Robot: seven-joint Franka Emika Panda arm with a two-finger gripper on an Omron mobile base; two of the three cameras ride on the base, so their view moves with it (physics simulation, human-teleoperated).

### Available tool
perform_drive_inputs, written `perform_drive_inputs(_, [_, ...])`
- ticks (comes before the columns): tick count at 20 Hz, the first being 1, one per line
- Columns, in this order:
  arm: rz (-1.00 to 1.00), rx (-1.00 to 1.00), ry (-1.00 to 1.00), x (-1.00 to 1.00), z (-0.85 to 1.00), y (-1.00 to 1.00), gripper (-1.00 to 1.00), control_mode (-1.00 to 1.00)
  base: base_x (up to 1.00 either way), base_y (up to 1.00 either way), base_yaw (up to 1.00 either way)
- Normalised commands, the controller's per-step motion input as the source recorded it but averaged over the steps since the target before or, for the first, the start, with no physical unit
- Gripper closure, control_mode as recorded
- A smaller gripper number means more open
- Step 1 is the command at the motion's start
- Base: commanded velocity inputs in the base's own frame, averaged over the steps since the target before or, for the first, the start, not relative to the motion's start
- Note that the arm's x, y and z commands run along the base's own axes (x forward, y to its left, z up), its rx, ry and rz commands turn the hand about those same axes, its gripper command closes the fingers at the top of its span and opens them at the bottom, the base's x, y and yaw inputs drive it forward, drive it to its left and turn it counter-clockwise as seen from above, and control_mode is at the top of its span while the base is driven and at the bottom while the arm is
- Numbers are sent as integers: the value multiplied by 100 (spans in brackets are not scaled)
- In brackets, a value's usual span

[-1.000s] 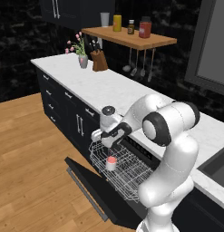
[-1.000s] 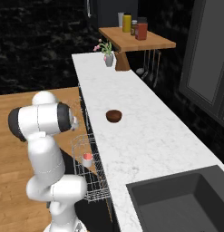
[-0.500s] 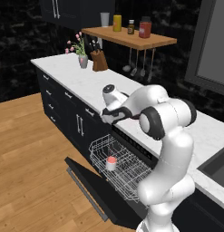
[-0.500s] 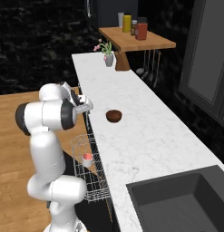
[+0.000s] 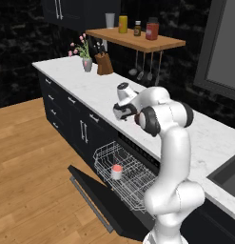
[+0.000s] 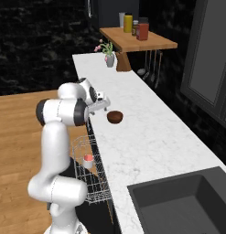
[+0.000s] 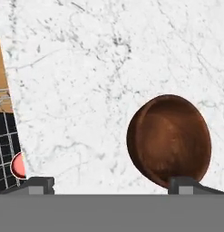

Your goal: Pick up the cup and bowl from the counter, place them in the dishwasher, and close the dishwasher door.

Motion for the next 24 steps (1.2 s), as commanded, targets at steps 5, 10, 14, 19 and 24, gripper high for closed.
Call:
perform_drive_inputs(5, [0,0,12,52,-30,-19,-100,-100,0,0,0])
perform_drive_inputs(10, [0,0,12,46,-25,-15,-100,-100,0,0,0])
perform_drive_inputs(14, [0,0,12,27,-18,-25,-100,-100,0,0,0])
perform_drive_inputs(19, [0,0,11,0,-16,-8,-100,-100,0,0,0])
perform_drive_inputs(24, [0,0,7,0,-12,-8,-100,-100,0,0,0])
